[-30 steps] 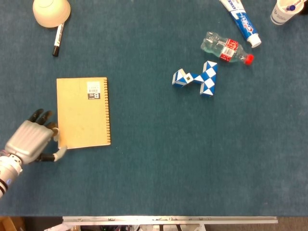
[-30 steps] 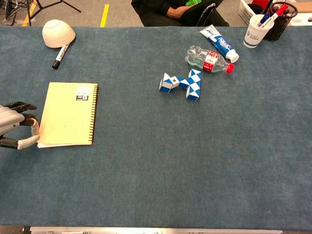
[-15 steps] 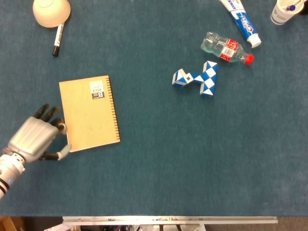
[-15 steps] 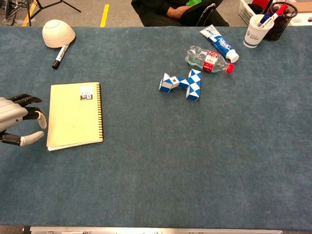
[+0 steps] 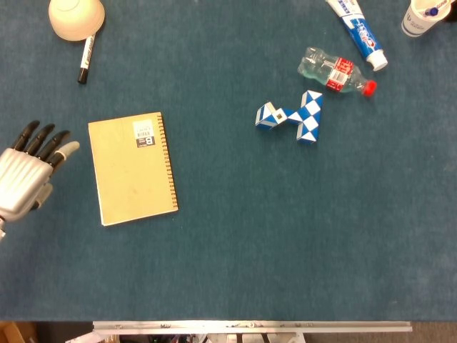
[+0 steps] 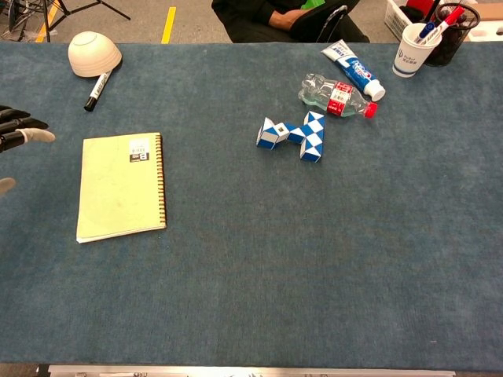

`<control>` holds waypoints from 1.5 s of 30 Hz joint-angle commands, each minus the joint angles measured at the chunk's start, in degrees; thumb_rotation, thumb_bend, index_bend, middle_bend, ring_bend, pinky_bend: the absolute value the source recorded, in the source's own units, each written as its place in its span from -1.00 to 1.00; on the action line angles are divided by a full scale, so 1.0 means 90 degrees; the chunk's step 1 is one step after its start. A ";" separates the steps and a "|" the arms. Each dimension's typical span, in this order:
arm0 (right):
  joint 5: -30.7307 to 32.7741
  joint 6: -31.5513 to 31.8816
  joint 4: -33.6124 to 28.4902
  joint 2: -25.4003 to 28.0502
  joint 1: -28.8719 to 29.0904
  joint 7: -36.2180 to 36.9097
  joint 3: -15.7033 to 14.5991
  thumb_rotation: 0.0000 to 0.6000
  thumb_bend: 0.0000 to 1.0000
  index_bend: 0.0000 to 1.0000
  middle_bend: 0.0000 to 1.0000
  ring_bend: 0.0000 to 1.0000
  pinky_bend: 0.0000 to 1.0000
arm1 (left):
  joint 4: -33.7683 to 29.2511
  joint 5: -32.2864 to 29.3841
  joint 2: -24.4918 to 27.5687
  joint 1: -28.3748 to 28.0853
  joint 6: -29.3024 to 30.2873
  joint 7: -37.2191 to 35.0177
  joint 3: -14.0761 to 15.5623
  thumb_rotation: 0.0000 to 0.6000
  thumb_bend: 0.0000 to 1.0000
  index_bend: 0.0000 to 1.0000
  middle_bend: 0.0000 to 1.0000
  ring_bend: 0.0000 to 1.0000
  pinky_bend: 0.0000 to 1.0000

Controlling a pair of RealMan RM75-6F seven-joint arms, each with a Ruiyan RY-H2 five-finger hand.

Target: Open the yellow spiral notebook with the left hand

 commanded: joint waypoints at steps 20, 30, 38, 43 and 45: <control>0.0008 0.0024 -0.0392 0.0102 -0.0056 -0.0484 -0.0031 1.00 -0.29 -0.81 -0.80 -1.00 -1.00 | 0.4140 0.1848 -0.2091 -0.0582 0.0994 -0.1988 0.0648 1.00 -0.54 -0.88 -0.89 -0.99 -1.00; 0.0045 0.0039 -0.0463 0.0105 -0.0094 -0.0614 -0.0034 1.00 -0.29 -0.81 -0.80 -1.00 -1.00 | 0.4828 0.1779 -0.2567 -0.0667 0.0957 -0.2361 0.0773 1.00 -0.55 -0.88 -0.89 -0.99 -1.00; 0.0064 0.0070 -0.0510 0.0141 -0.0117 -0.0656 -0.0015 1.00 -0.29 -0.81 -0.80 -1.00 -1.00 | 0.5005 0.1713 -0.2737 -0.0724 0.0960 -0.2473 0.0833 1.00 -0.55 -0.88 -0.90 -0.99 -1.00; 0.0056 0.0072 -0.0524 0.0152 -0.0117 -0.0657 -0.0011 1.00 -0.29 -0.81 -0.80 -1.00 -1.00 | 0.5026 0.1690 -0.2802 -0.0789 0.0913 -0.2455 0.0871 1.00 -0.55 -0.88 -0.90 -0.99 -1.00; 0.0059 0.0083 -0.0524 0.0156 -0.0124 -0.0653 -0.0008 1.00 -0.29 -0.81 -0.80 -1.00 -1.00 | 0.5025 0.1666 -0.2811 -0.0807 0.0907 -0.2471 0.0872 1.00 -0.55 -0.88 -0.90 -0.99 -1.00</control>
